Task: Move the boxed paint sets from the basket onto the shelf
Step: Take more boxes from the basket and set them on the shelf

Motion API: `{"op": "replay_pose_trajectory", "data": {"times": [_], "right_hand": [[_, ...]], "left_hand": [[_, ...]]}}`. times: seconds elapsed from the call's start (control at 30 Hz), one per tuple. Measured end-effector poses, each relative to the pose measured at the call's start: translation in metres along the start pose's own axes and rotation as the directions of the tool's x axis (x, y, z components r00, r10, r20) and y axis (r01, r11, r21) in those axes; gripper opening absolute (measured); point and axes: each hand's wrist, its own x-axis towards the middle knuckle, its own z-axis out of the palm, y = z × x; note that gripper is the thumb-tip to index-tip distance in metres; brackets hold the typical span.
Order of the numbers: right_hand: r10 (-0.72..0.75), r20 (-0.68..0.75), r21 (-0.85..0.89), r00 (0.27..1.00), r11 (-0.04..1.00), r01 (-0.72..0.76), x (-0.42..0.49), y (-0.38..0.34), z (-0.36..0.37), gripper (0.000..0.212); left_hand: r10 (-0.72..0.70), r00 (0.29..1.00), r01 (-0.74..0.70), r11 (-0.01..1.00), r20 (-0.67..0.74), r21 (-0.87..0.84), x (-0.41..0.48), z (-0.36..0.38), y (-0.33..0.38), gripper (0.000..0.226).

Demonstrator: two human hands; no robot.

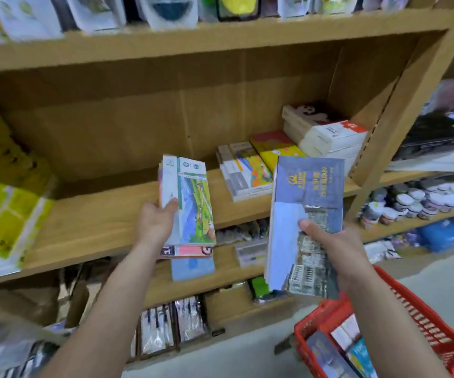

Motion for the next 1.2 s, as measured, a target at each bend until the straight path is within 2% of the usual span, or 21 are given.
{"op": "replay_pose_trajectory", "data": {"times": [0.13, 0.3, 0.37, 0.47, 0.6, 0.7, 0.8, 0.93, 1.07, 1.2], "right_hand": [[0.011, -0.013, 0.002, 1.0, 1.0, -0.011, -0.005, 0.0, 0.027, 0.03], [-0.006, -0.041, -0.027, 0.999, 1.0, 0.005, -0.006, -0.004, 0.043, 0.03], [0.001, -0.052, -0.023, 0.999, 1.0, -0.003, -0.005, -0.005, 0.045, 0.031], [0.009, -0.069, -0.025, 0.998, 1.0, -0.011, -0.002, -0.003, 0.039, 0.029], [0.023, -0.079, -0.021, 0.997, 0.999, -0.025, 0.007, -0.001, 0.023, 0.03], [0.039, -0.089, -0.011, 0.995, 0.999, -0.04, 0.018, -0.005, 0.011, 0.028], [0.046, -0.092, -0.007, 0.995, 0.999, -0.047, 0.03, -0.01, 0.0, 0.026], [0.054, -0.077, -0.015, 0.996, 0.998, -0.056, 0.044, -0.015, -0.011, 0.031], [0.062, -0.063, -0.017, 0.996, 0.998, -0.063, 0.061, -0.017, -0.024, 0.034], [0.07, -0.034, -0.002, 0.997, 0.998, -0.07, 0.075, -0.015, -0.031, 0.034]], "left_hand": [[-0.026, 0.994, 0.017, 0.996, 0.103, 0.082, 0.046, 0.0, 0.013, 0.036], [0.091, 0.984, -0.12, 0.976, 0.155, 0.184, 0.062, 0.016, 0.021, 0.021], [0.093, 0.975, -0.126, 0.979, 0.201, 0.158, 0.061, 0.02, 0.016, 0.015], [0.024, 0.972, -0.021, 1.0, 0.236, -0.016, 0.06, 0.022, 0.013, 0.029], [0.028, 0.976, 0.003, 0.99, 0.216, -0.141, 0.058, 0.027, 0.019, 0.053], [0.035, 0.982, 0.009, 0.973, 0.186, -0.231, 0.055, 0.034, 0.031, 0.059], [0.043, 0.984, 0.012, 0.953, 0.173, -0.304, 0.054, 0.044, 0.054, 0.051], [0.042, 0.985, 0.009, 0.956, 0.168, -0.292, 0.052, 0.069, 0.078, 0.053], [-0.008, 0.989, 0.055, 0.949, 0.149, -0.311, 0.052, 0.105, 0.094, 0.034], [-0.031, 0.995, 0.049, 0.982, 0.099, -0.182, 0.059, 0.133, 0.098, 0.026]]}}
